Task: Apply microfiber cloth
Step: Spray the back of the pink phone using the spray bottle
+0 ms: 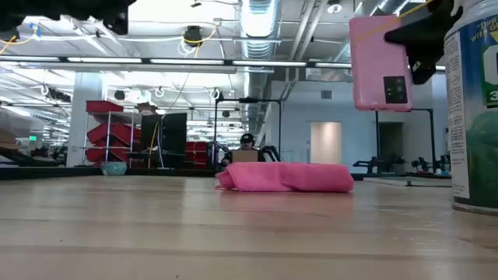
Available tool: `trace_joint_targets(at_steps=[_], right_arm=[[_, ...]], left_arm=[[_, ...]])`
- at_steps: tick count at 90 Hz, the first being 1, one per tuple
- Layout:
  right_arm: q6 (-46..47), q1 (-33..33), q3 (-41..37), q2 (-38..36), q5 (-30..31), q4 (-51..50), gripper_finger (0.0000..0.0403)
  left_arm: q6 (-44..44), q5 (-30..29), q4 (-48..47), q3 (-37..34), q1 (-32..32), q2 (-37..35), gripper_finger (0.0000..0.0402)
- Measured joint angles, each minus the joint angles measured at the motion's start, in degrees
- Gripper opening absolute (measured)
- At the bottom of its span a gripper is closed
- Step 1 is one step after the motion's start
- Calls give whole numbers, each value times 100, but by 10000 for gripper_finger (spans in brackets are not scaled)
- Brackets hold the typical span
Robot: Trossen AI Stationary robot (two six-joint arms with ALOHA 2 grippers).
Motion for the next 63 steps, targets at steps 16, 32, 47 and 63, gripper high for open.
trace_joint_targets(at_steps=[16,32,47,63], right_arm=[[212,-292,-187,11,-165,90,14],[633,-607,-520,17,-309,129,14],[1076,-864,-763,25,-309,54,14],[1322,-973,-856,26,-311,-153,14]], left_arm=[[-96,0,5,-202,2,-126,36],[-291,-17,38,-402,9,-120,36],[-466,-44,117,-510,9,-120,36],[-472,-50,121,-512,9,-120,35]])
